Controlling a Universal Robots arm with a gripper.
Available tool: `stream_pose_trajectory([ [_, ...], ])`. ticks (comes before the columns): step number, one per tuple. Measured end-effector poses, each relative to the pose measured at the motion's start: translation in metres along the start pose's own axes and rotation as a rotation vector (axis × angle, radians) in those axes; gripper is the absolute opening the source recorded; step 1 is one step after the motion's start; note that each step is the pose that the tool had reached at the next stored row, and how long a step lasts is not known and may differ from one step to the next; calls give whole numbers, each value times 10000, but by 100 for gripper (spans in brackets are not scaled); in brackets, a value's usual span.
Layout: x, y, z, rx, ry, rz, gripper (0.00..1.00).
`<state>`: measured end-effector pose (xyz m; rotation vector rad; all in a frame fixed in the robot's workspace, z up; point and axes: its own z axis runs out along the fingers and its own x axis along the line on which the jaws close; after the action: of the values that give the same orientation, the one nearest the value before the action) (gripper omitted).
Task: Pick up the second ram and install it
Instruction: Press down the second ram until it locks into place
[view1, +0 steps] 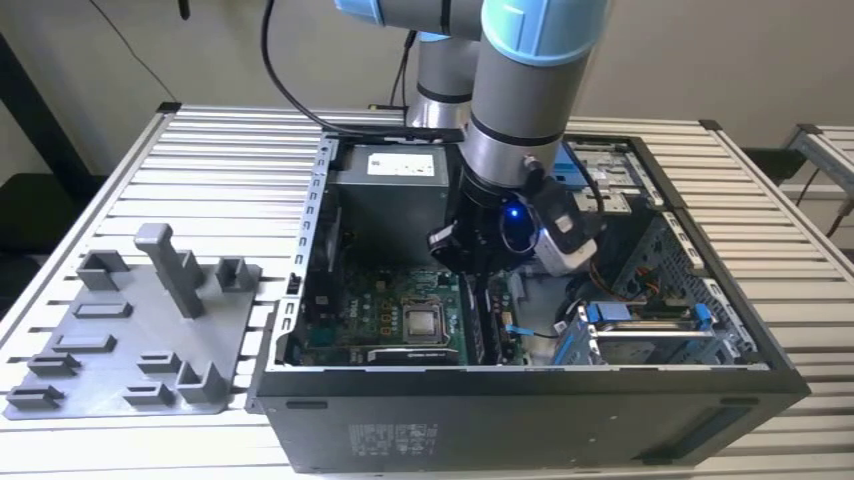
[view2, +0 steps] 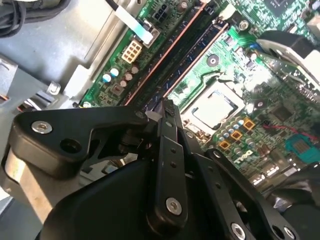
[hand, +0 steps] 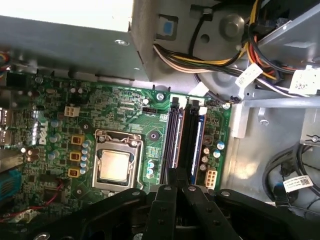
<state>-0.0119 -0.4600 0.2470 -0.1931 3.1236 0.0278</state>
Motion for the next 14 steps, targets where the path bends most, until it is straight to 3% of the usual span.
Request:
stream_pose_trajectory([
  [14,8,1,0,-25,33,-1970,11],
])
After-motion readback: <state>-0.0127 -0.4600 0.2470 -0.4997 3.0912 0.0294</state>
